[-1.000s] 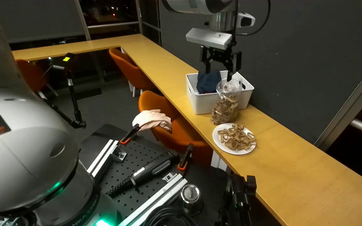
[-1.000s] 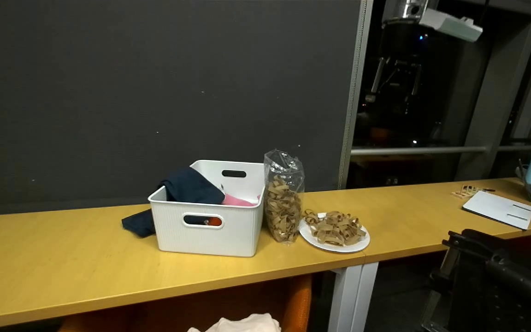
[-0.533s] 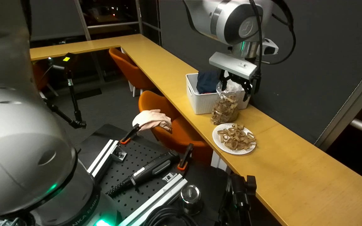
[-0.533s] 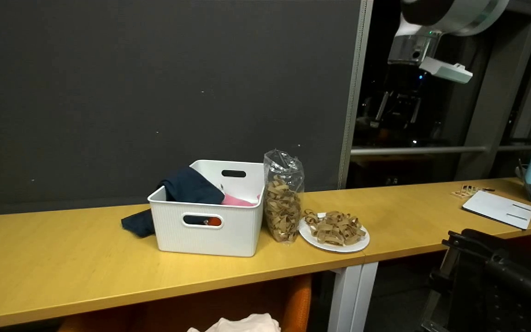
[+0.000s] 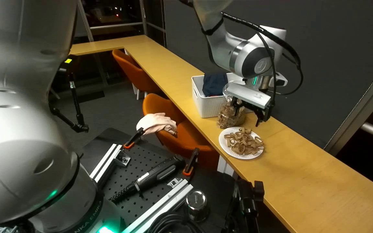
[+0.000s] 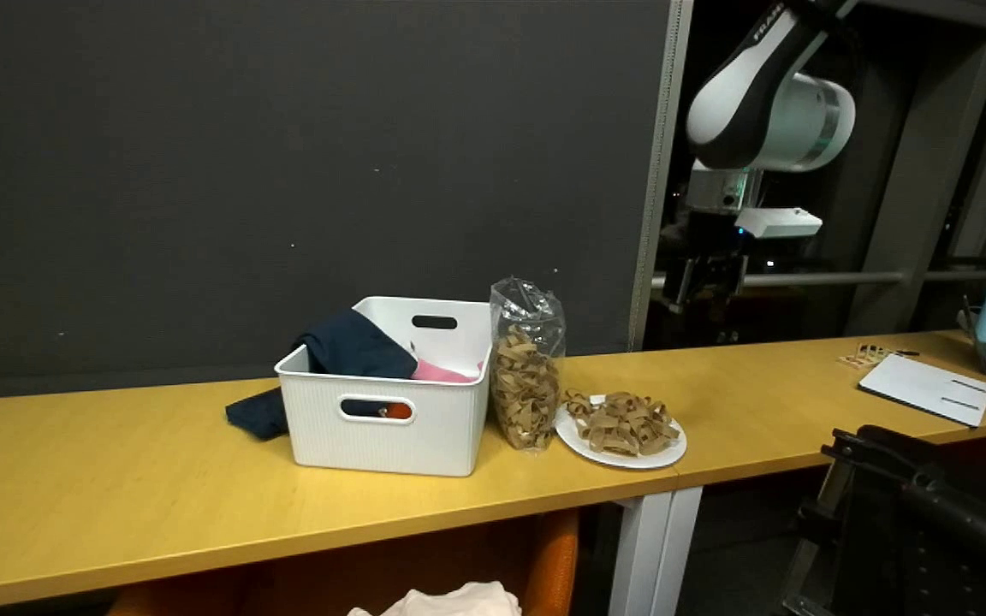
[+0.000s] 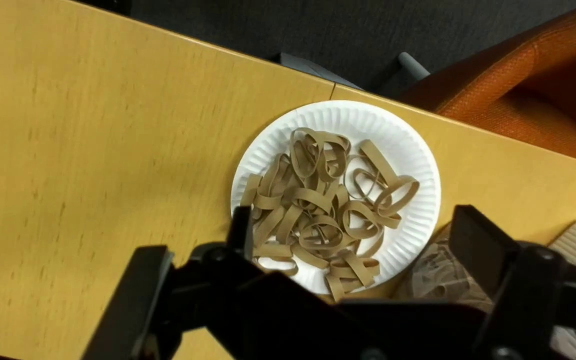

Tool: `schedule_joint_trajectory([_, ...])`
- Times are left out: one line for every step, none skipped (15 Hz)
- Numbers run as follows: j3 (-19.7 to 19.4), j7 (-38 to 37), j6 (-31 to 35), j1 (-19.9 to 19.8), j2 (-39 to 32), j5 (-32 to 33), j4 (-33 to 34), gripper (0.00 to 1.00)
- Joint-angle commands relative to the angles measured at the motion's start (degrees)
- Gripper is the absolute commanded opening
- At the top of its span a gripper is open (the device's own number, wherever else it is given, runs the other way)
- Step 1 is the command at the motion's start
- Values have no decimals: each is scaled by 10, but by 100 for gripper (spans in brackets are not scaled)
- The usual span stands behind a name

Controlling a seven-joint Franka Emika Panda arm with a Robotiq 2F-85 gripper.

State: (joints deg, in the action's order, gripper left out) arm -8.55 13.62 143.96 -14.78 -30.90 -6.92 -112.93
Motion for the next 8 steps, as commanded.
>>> schedule_joint_trajectory([12,5,25,-12,-83,23,61,100])
schedule_joint_trajectory([14,7,33,-14,-98,28,70,100])
schedule_joint_trajectory([15,9,45,-16,-117,32,82,100])
schedule_joint_trajectory([10,4,65,-14,-140,42,100,100])
schedule_joint_trajectory([4,-4,77,-11,-159,51,118,100])
schedule_joint_trajectory([2,-5,83,-11,-172,60,132,100])
schedule_joint_trajectory([1,-8,84,-10,-182,66,145,100])
schedule_joint_trajectory([1,-8,82,-11,-192,71,157,100])
